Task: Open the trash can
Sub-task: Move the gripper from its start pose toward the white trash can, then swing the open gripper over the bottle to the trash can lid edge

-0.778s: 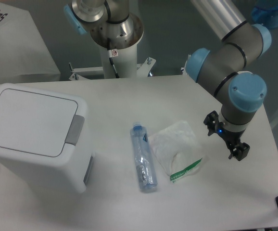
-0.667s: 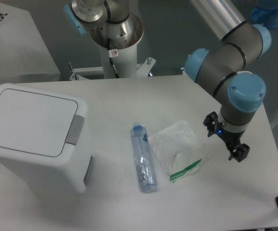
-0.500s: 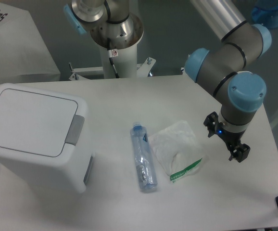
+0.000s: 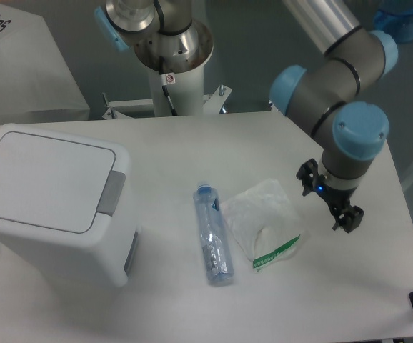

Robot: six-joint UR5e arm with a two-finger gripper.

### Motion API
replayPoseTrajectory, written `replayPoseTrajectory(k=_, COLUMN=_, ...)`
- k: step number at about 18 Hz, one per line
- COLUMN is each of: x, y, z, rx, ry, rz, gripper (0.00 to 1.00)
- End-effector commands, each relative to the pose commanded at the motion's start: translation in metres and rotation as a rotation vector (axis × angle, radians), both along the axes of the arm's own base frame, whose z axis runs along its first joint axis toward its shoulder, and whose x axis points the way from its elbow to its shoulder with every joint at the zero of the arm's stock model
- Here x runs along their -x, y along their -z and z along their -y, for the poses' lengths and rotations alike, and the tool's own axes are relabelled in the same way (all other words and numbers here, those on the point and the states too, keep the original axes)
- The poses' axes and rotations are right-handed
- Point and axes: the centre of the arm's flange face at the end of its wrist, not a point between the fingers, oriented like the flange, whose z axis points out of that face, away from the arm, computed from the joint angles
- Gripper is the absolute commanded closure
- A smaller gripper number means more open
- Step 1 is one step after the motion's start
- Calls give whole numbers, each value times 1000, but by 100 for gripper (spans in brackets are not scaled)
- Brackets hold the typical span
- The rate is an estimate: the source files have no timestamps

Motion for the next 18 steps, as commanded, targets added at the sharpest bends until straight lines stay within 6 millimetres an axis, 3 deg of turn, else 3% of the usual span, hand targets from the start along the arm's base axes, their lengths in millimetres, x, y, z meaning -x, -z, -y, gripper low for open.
replayPoseTrajectory(k=2, x=-16, y=5, z=-5, rx=-8, ry=-6, rz=13, gripper=0)
replayPoseTrajectory(k=8, x=-33, y=4, z=-15, rx=-146, ry=-223, rz=99, gripper=0)
replayPoseTrajectory(k=10, x=-47, y=-9, z=-18, rx=-202, ry=-316, rz=131, gripper=0)
replayPoseTrajectory(k=18, x=-67, y=-36, z=-39, rx=-378, ry=-541, rz=310, gripper=0)
